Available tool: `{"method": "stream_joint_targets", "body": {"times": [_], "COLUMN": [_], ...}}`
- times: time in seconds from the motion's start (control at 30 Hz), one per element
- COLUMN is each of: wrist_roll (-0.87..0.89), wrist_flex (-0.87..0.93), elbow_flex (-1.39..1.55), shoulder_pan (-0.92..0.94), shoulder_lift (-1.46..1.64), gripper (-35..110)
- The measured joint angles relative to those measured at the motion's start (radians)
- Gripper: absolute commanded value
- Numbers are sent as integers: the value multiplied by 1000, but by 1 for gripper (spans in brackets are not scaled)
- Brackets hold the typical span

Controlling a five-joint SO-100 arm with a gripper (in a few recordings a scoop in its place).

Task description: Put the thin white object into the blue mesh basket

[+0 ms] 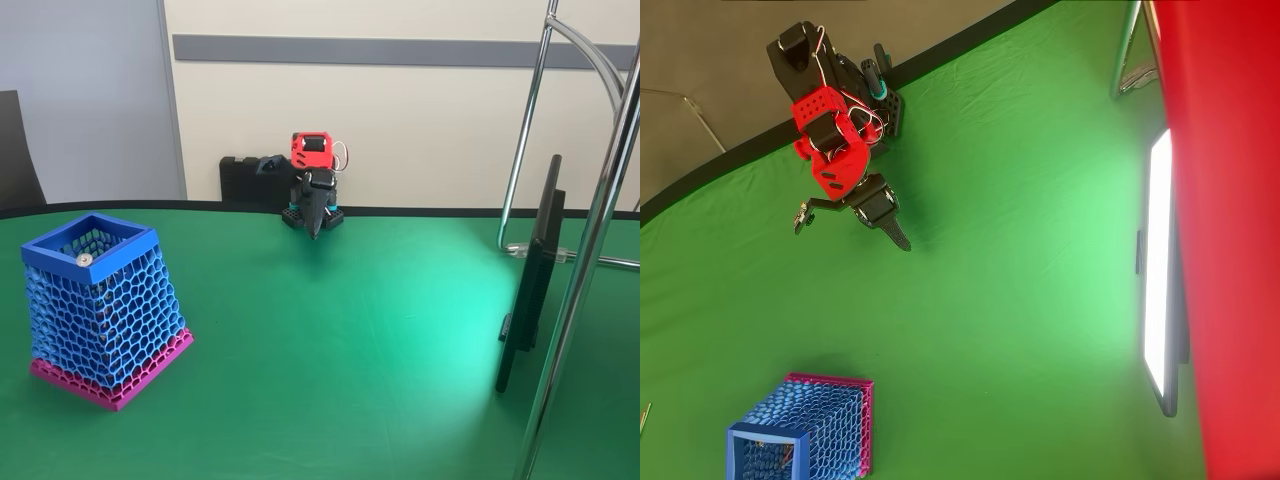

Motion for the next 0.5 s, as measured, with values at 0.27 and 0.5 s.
{"method": "stream_joint_targets", "body": {"times": [0.27, 0.5], "wrist_roll": [80, 67], "wrist_flex": [77, 86], "elbow_flex": [0, 0], "shoulder_pan": [40, 40], "shoulder_lift": [58, 66], "gripper": [1, 6]}}
